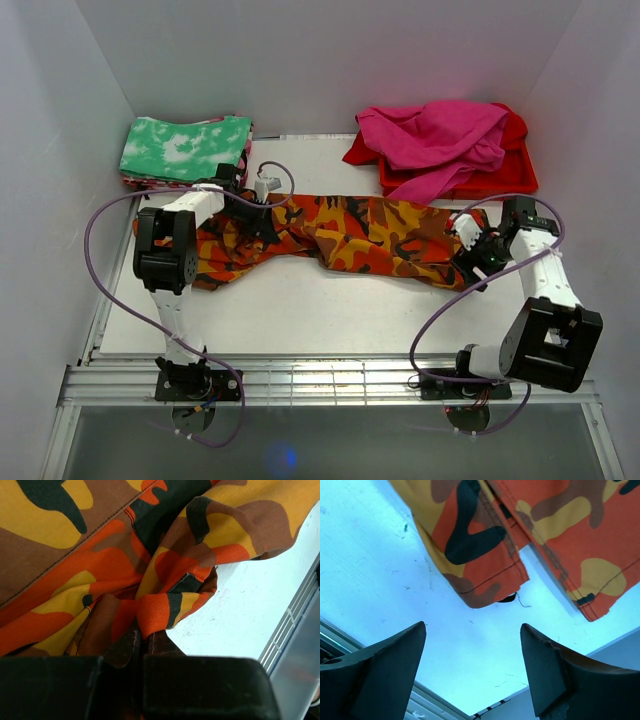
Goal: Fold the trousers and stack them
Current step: Flatten the trousers out
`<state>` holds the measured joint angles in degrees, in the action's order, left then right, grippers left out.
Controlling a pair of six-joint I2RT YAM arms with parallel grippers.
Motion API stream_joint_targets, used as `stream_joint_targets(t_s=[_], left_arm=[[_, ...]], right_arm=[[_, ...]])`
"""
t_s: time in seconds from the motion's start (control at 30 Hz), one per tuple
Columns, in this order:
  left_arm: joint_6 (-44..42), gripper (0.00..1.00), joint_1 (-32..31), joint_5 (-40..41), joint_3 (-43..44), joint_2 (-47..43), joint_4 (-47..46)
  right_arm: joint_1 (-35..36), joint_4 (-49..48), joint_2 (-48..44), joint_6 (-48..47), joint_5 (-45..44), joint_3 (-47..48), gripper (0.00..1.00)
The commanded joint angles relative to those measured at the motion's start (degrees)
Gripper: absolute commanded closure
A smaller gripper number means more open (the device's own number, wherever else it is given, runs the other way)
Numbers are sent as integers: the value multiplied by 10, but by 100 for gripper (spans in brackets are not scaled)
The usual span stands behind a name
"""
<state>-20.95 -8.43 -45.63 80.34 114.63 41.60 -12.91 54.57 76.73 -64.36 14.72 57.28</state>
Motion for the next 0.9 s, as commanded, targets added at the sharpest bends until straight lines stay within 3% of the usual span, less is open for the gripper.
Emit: stream_joint_targets(t_s=[0.0, 0.23, 0.4, 0.47, 0.57, 0.6, 0.63, 0.67, 0.7, 0.87], left_arm=[[14, 90, -4, -4, 11, 28, 33], [10, 76, -2, 8, 11, 45, 51], [27, 68, 15, -9, 24, 55, 54], [28, 61, 27, -23, 34, 52, 58], [27, 47, 40, -38, 45, 24, 59], [12, 43, 43, -35, 50, 11, 65], [3, 38, 44, -27, 51, -18, 65], [-8, 31, 45, -19, 50, -37, 65], [-22, 30, 45, -10, 45, -56, 64], [-109, 28, 46, 47, -16, -206, 31]], right_arm=[[-1, -5, -28, -58, 9, -40, 18], [33, -10, -18, -55, 73, -43, 13], [102, -111, -46, -47, 19, -135, 11], [121, -160, -44, -38, -22, -187, 14], [127, -231, -12, -9, -58, -204, 41], [127, -228, -3, -2, -58, -195, 57], [127, -218, 3, 5, -56, -185, 65], [127, -204, 5, 12, -44, -162, 82], [127, -188, 2, 14, -33, -148, 91], [127, -22, -47, 24, 77, -13, 92]])
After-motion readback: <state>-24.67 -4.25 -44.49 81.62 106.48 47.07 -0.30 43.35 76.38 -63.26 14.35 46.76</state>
